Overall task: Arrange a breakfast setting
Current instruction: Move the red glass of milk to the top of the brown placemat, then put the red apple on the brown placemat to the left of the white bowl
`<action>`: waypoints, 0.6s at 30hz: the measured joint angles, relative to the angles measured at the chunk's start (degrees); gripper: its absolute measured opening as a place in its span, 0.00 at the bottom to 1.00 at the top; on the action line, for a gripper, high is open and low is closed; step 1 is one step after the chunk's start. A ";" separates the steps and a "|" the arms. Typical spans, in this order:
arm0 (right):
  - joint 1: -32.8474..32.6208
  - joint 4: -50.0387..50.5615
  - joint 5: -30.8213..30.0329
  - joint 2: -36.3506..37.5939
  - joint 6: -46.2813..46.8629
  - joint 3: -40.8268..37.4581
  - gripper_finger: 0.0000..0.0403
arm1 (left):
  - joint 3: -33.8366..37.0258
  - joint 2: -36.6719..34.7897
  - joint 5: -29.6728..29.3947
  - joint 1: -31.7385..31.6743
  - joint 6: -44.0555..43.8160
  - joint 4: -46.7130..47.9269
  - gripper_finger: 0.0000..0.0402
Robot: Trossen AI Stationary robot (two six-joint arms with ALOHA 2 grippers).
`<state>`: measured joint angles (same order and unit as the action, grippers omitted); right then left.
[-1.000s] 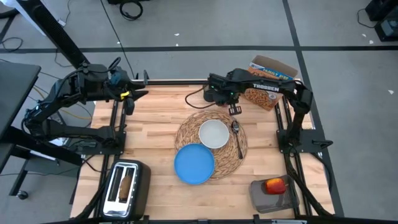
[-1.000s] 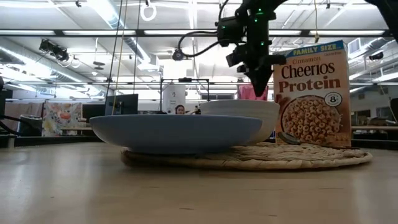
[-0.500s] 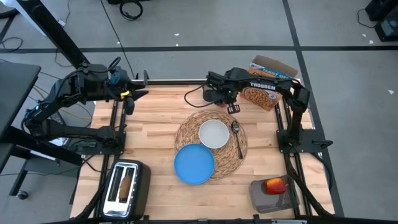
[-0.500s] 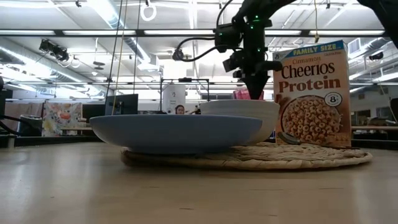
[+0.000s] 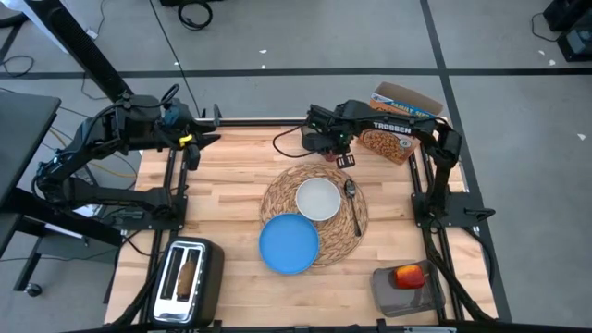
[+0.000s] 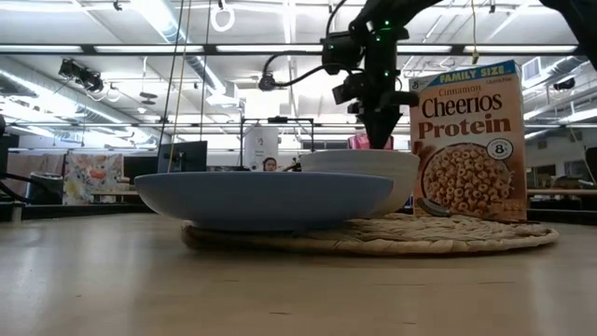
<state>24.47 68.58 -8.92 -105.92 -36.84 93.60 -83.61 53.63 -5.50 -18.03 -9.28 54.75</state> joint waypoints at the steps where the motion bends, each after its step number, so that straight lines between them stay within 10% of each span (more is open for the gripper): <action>1: 0.00 0.02 0.05 0.43 0.02 0.00 0.21 | 0.00 0.00 0.00 -0.02 -0.04 0.01 0.33; 18: -3.62 -8.78 5.23 15.14 8.34 0.00 0.40 | 0.00 -0.02 1.47 2.79 0.69 -2.47 0.33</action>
<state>20.85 59.81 -3.70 -90.78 -28.50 93.60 -83.61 53.60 -4.03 -15.23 -8.58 52.28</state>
